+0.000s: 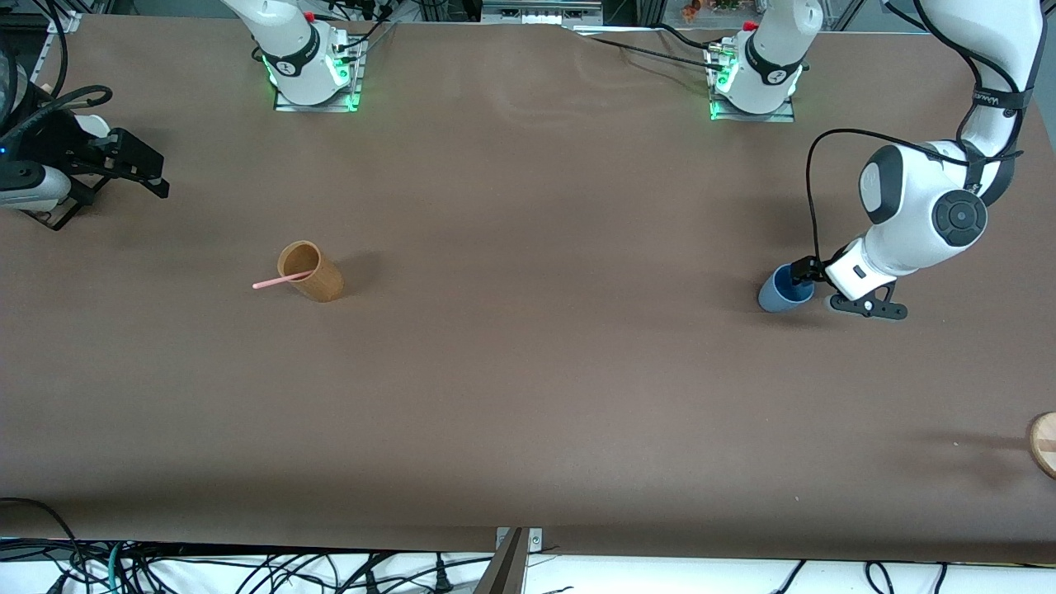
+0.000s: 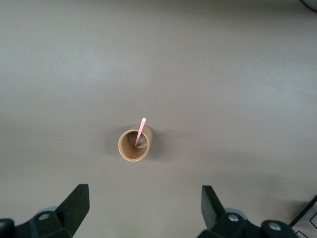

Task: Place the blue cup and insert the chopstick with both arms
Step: 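Close the left gripper on the blue cup while the right gripper reaches the tan cup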

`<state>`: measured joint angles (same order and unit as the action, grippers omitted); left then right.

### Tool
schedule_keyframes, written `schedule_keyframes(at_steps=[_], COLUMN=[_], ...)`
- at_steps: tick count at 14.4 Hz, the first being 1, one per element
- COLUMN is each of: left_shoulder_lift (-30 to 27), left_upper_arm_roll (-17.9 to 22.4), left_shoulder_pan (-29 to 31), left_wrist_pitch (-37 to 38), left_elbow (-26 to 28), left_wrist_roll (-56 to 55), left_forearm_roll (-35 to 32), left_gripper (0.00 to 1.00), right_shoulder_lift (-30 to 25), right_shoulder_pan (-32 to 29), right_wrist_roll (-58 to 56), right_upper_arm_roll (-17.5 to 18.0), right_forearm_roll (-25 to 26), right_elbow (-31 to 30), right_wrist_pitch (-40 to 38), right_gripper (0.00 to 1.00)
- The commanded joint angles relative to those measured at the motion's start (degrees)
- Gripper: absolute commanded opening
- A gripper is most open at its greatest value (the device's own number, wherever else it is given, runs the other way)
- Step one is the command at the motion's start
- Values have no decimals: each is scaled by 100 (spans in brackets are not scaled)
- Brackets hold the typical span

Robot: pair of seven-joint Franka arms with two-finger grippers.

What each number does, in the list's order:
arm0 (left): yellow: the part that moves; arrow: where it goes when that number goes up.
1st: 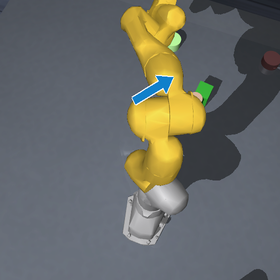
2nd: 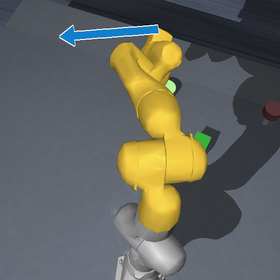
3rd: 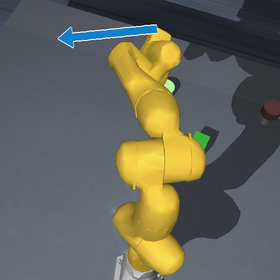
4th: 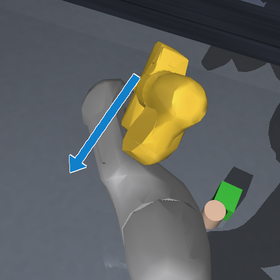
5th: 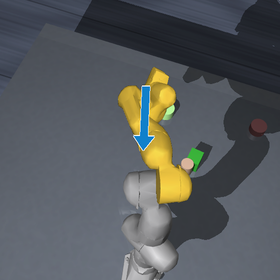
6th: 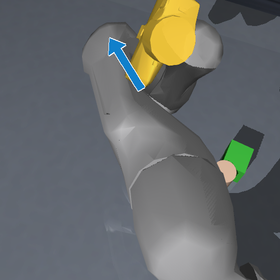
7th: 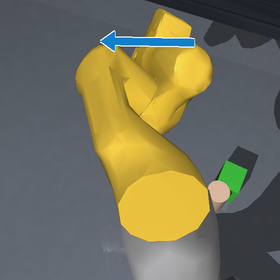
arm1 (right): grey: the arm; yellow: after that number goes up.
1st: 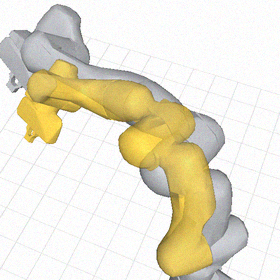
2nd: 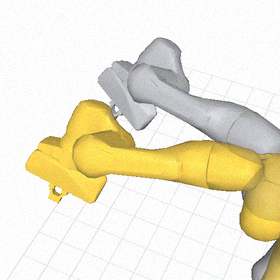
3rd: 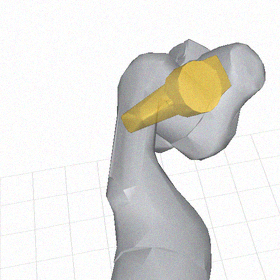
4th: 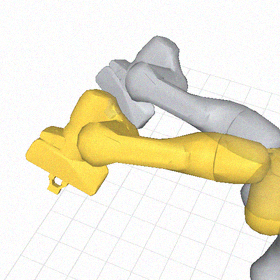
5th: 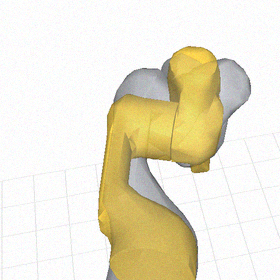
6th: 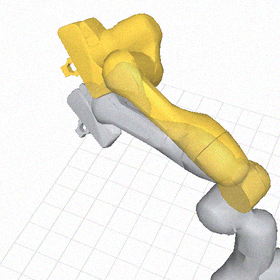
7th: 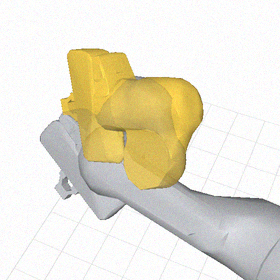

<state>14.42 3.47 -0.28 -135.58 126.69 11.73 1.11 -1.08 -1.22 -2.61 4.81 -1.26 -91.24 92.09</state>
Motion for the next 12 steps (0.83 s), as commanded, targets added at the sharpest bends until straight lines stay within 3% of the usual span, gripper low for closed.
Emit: schedule_keyframes(at_steps=[1,2,4,5,9,12], left_shoulder_lift=[-27,-18,-18,-9,-18,-18], left_upper_arm_roll=[49,49,49,49,40,40], left_shoulder_pan=[-95,-95,-95,-104,-183,-183], left_wrist_pitch=[-249,-302,-468,-513,-443,-390], left_elbow=[215,233,364,391,391,339], left_wrist_roll=[-66,-66,-66,-100,-364,-417], left_forearm_roll=[100,100,100,100,109,109], left_gripper=[93,77,22,0,0,0], right_shoulder_lift=[38,64,116,317,828,1214], right_shoulder_pan=[25,25,52,61,113,315], right_wrist_roll=[-64,-64,-64,-64,-11,68], right_upper_arm_roll=[-6,-6,-6,-6,-6,-6], right_forearm_roll=[-6,-6,21,29,29,-23], right_elbow=[115,115,98,80,89,-130], right_wrist_pitch=[-42,-51,-33,-50,80,843], right_gripper=[100,100,100,100,100,100])
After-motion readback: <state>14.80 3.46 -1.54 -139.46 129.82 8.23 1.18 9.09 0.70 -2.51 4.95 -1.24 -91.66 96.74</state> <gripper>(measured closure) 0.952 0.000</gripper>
